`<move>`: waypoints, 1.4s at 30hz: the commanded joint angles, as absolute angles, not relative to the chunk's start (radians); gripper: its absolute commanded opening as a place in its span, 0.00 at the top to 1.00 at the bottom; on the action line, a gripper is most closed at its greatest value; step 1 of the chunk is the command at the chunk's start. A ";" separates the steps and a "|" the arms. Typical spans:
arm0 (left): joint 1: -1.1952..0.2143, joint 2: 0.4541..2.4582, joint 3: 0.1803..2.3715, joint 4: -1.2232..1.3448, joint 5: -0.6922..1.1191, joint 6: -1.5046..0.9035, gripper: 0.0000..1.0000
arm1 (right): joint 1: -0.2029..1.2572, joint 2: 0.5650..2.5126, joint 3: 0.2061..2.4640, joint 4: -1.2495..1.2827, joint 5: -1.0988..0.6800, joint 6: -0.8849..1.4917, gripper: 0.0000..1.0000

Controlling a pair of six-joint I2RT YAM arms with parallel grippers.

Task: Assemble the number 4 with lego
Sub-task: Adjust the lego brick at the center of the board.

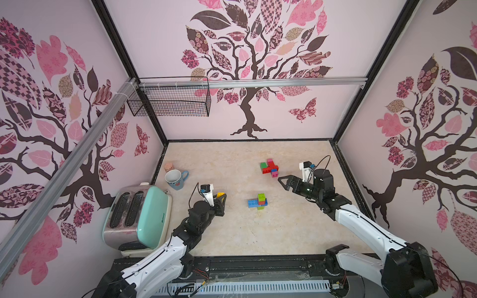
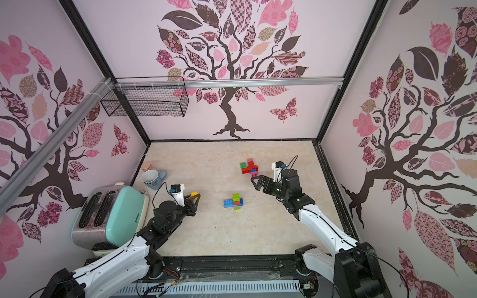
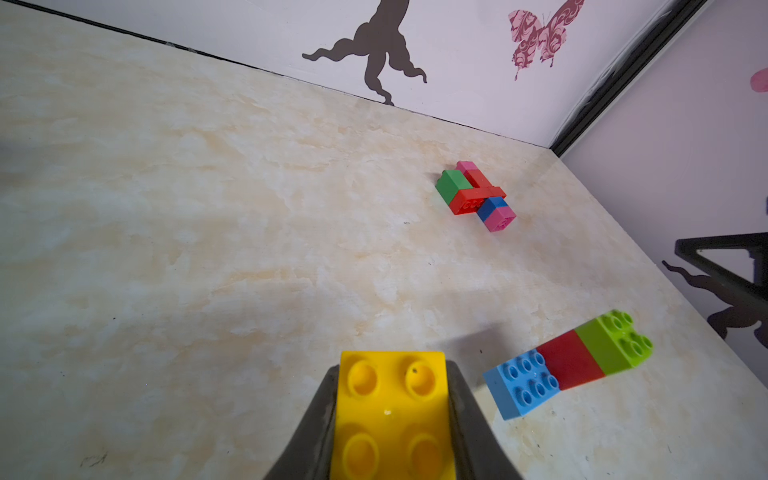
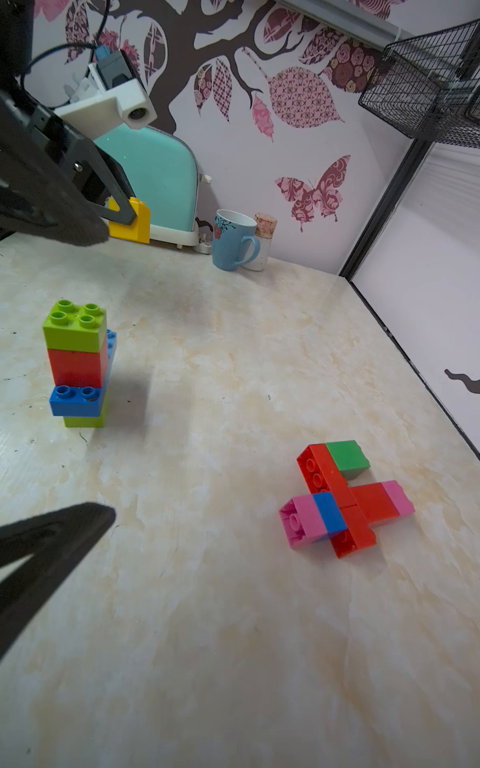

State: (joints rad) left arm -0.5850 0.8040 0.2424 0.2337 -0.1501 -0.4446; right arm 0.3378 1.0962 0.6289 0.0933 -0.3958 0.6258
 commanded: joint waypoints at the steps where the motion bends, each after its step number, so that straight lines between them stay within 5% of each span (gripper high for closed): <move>1: -0.582 0.794 0.348 0.083 -0.102 -0.438 1.00 | 0.477 1.046 0.641 0.091 -0.267 0.579 0.01; 12: -0.587 0.979 0.496 0.061 -0.001 -0.466 1.00 | 0.836 1.233 0.713 0.033 0.240 0.468 0.06; 19: -0.595 1.060 0.569 -0.001 0.045 -0.450 1.00 | 0.850 1.358 0.786 -0.018 0.143 0.382 0.13; 30: -0.638 1.116 0.624 -0.036 0.020 -0.440 1.00 | 0.865 1.425 0.826 -0.126 0.344 0.417 0.29; 42: -0.638 1.117 0.622 -0.034 0.047 -0.431 1.00 | 0.864 1.449 0.820 -0.060 0.155 0.224 0.44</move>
State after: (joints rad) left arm -0.6357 1.1118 0.5751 -0.0341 0.0326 -0.4446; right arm 0.8593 1.4136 0.7948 -0.0563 0.1890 0.2829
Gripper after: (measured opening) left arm 0.326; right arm 0.567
